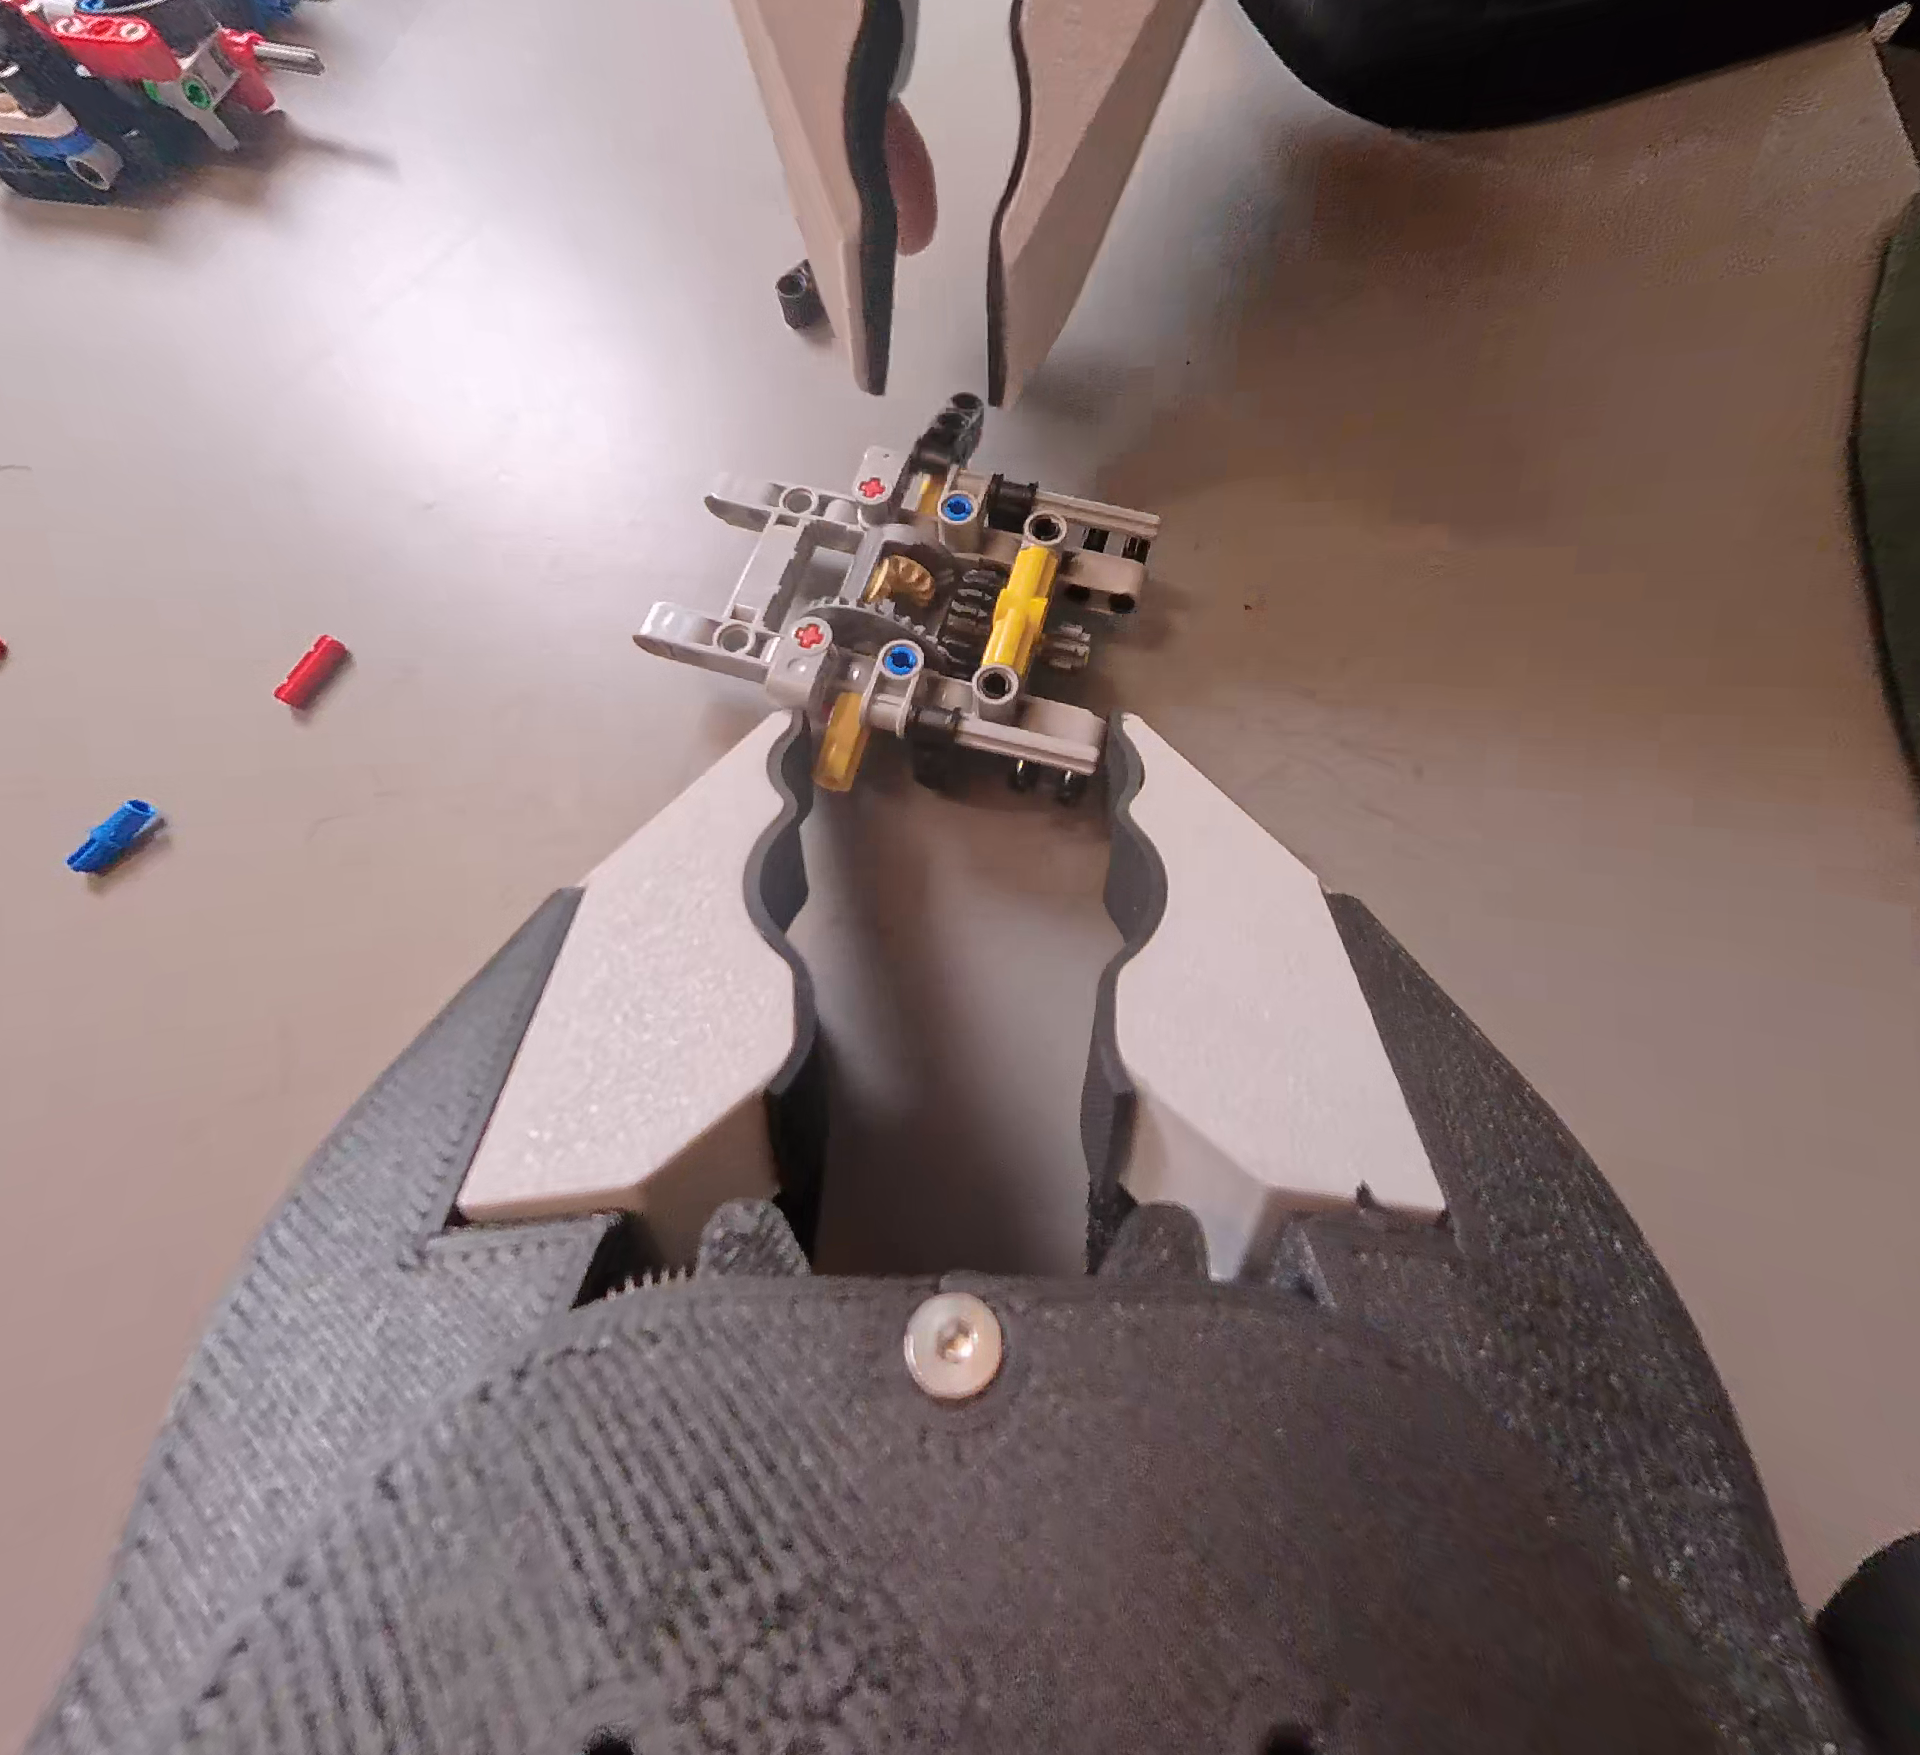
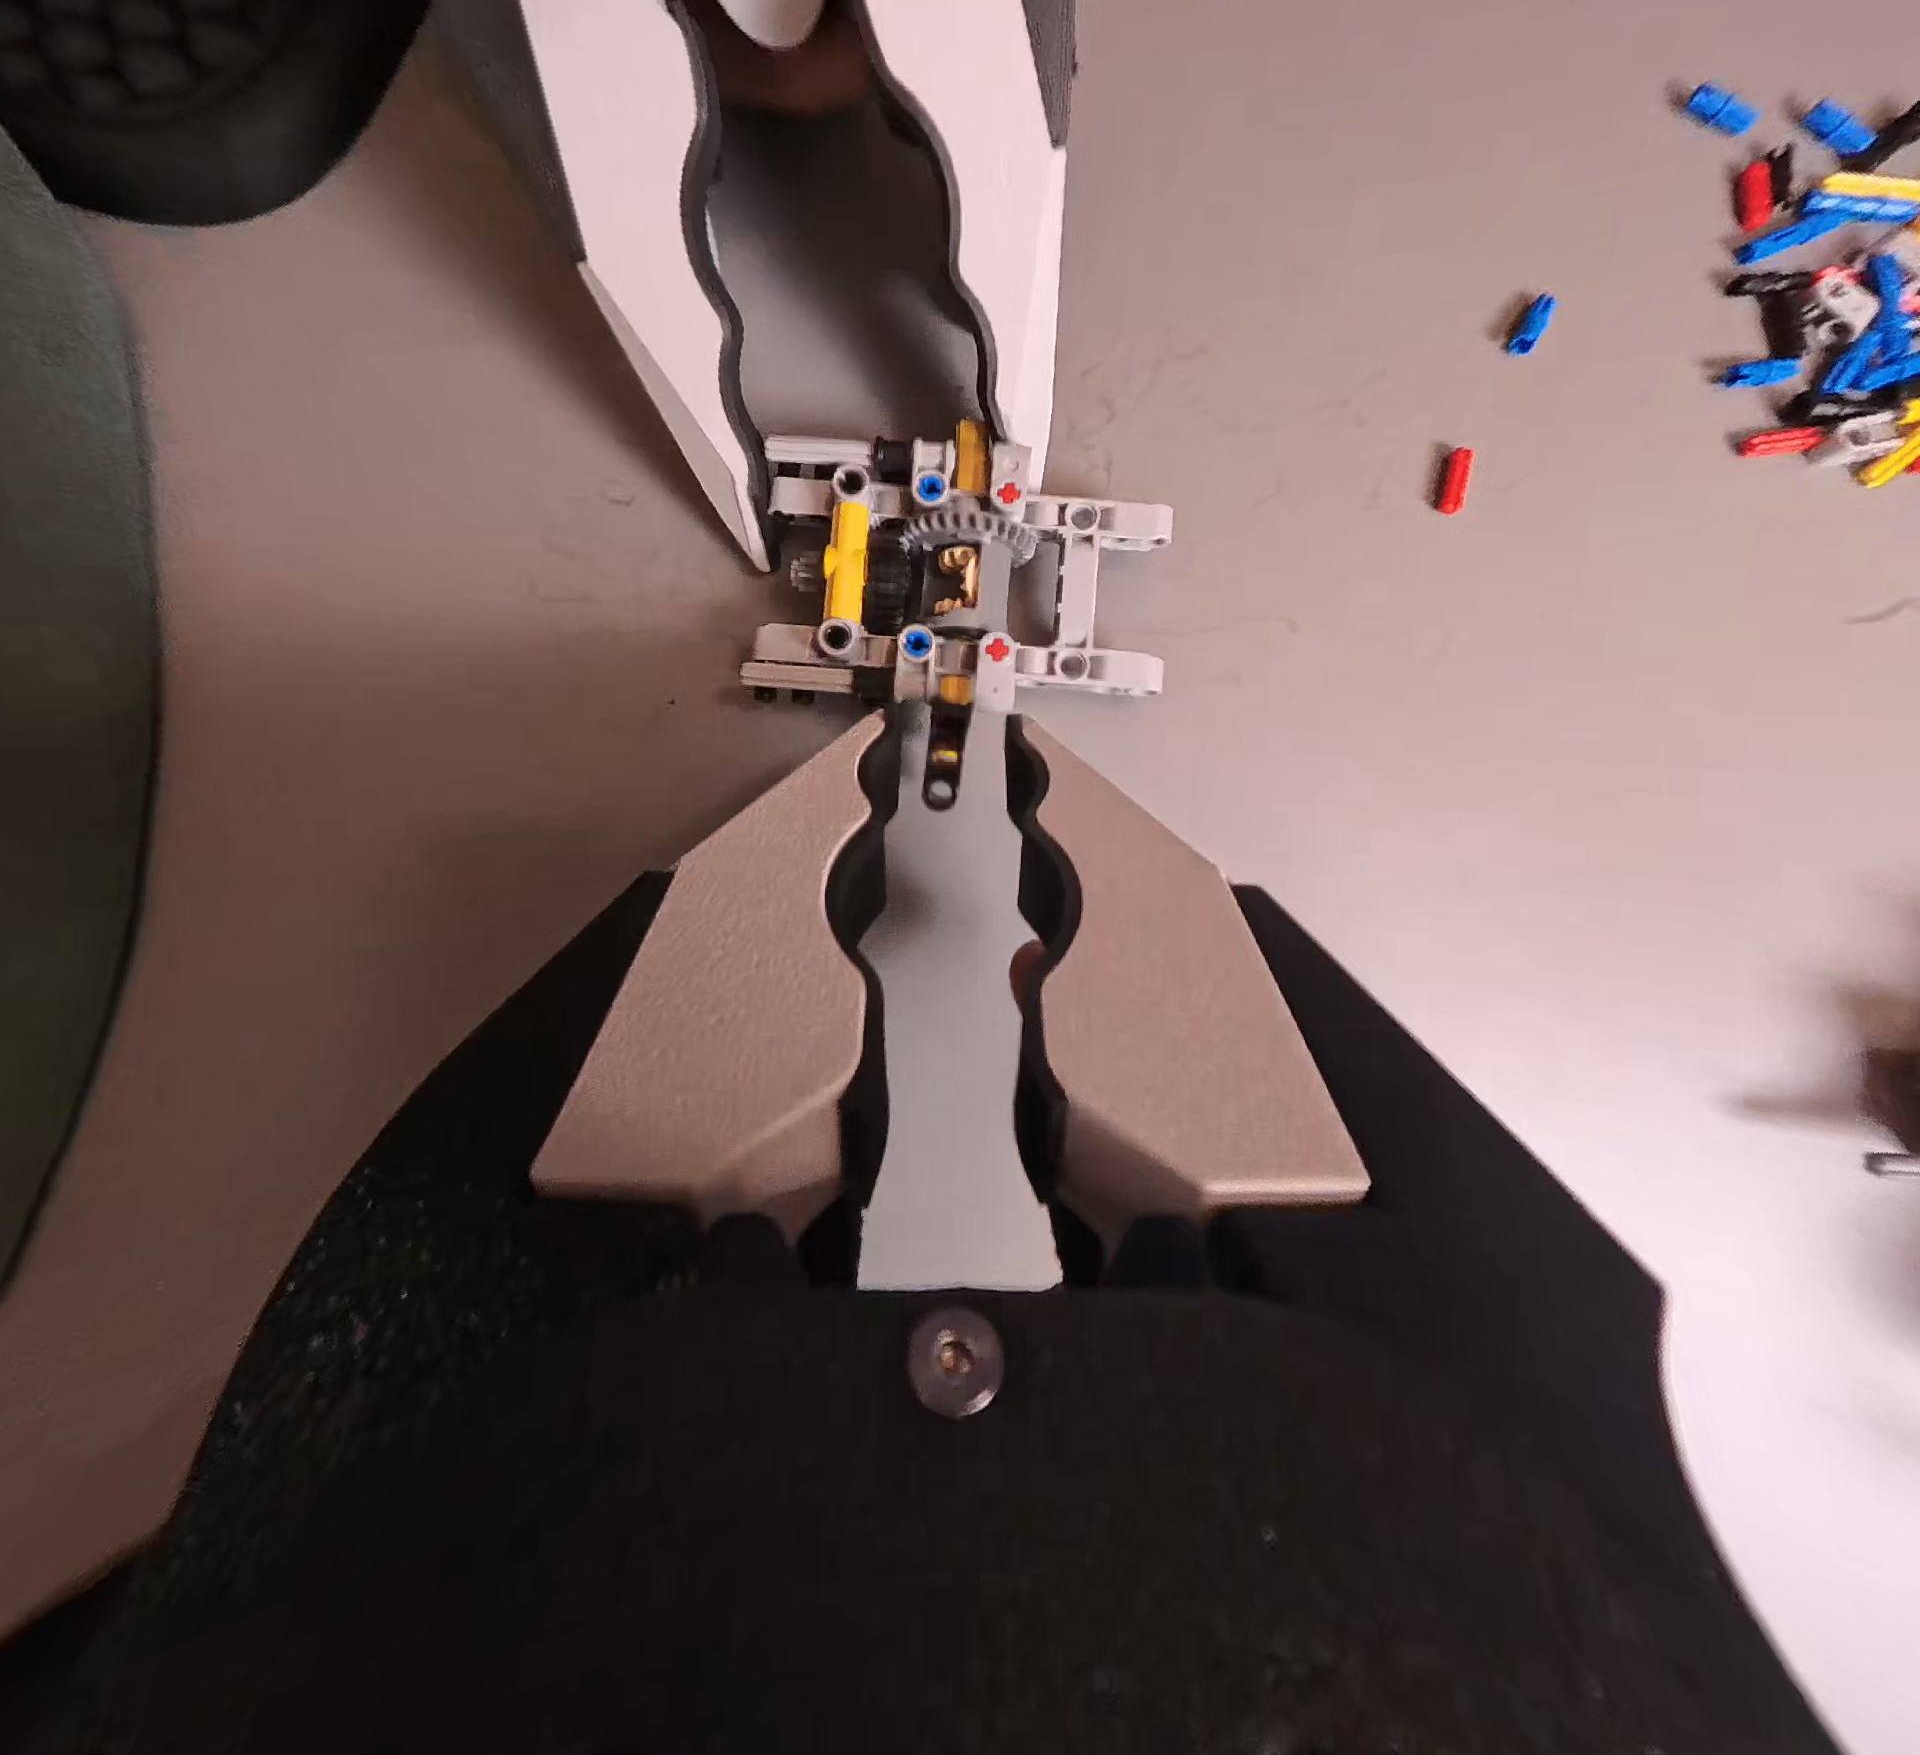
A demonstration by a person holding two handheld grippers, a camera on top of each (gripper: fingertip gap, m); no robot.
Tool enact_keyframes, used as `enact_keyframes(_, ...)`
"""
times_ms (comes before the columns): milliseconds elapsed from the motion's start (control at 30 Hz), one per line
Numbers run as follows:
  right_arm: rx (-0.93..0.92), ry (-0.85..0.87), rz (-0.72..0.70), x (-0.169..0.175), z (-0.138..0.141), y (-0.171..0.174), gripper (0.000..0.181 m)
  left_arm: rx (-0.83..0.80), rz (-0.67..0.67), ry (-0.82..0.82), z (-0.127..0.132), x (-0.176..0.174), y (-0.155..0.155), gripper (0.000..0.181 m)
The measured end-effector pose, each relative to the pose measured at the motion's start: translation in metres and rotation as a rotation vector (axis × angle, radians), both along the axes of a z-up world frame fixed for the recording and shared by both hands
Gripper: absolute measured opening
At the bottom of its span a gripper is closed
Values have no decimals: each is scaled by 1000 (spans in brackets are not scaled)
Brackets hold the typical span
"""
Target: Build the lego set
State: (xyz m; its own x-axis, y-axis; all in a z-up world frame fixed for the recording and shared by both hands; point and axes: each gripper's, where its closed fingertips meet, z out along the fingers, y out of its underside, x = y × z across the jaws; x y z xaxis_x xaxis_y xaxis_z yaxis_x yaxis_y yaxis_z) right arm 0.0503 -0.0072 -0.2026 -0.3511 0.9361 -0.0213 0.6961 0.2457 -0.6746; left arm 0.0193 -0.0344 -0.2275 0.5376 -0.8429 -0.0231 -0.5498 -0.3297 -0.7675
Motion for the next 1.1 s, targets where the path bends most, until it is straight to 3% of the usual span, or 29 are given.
enact_keyframes(200,-3,76,-55,3,-3,1,15,-4,2,-1,0,0,0,54)
enact_keyframes(433,46,0,-100,34,-10,18,20,4,3,3,0,0,0,54)
enact_keyframes(600,96,-30,-99,37,-18,26,23,-1,6,1,0,-1,0,55)
enact_keyframes(700,111,-73,-60,32,-25,24,23,-17,-6,-4,0,-2,-3,58)
enact_keyframes(833,153,-83,37,28,-26,21,9,-54,-10,-50,4,-9,-8,64)
enact_keyframes(967,136,-55,182,25,-24,7,10,-50,-7,-96,10,-13,-9,60)
enact_keyframes(1100,152,-80,186,26,-21,8,23,-28,3,-88,10,-12,-6,59)
